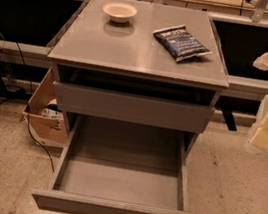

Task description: Close middle drawer

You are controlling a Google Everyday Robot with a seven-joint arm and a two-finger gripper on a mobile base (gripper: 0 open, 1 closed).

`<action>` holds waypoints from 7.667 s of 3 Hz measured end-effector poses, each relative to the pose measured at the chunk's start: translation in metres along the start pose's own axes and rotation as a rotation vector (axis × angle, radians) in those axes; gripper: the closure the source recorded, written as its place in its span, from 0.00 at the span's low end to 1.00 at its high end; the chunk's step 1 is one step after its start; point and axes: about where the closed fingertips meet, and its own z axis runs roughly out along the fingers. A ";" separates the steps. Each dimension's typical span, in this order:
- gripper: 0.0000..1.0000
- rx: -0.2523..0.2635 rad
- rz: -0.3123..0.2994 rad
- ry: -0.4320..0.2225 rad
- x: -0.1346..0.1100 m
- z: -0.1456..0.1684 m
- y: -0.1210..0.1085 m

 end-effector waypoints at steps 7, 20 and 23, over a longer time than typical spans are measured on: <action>0.00 -0.265 -0.200 -0.208 0.007 0.309 0.095; 0.86 0.006 -0.411 -0.642 -0.142 0.529 0.030; 1.00 0.009 -0.281 -0.606 -0.057 0.500 0.073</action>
Offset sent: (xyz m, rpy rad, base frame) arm 0.0157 0.0257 -0.1155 0.0783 0.0451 0.0606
